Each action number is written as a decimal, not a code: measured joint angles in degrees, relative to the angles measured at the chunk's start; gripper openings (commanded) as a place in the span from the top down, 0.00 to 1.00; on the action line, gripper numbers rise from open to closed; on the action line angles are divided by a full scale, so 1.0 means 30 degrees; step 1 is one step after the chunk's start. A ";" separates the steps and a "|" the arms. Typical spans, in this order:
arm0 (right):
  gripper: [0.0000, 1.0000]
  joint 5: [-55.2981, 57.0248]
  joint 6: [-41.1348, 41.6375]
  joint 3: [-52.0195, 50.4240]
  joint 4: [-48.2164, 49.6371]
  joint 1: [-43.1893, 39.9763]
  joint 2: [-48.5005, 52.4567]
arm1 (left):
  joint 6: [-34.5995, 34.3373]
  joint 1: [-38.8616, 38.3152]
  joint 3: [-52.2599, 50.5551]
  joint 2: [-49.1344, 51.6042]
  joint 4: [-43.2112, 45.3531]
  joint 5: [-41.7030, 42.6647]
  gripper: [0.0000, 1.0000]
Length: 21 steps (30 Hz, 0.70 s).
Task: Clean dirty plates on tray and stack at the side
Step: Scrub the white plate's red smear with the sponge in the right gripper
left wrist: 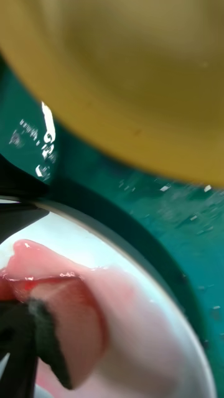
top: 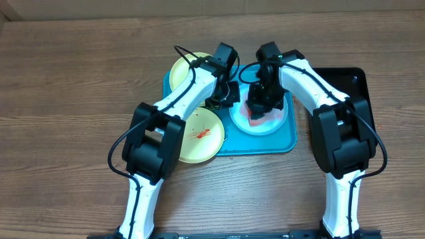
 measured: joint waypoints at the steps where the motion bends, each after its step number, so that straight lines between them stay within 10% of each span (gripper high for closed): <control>1: 0.96 0.0124 0.0095 -0.0007 0.0401 -0.0036 0.0000 | 0.0000 0.0044 -0.0007 0.0000 0.0044 -0.0044 0.96; 21: 0.96 0.4014 0.2076 0.0036 0.0095 -0.0481 -0.0226 | -0.0073 -0.0233 0.0000 0.0000 0.0029 0.0590 0.96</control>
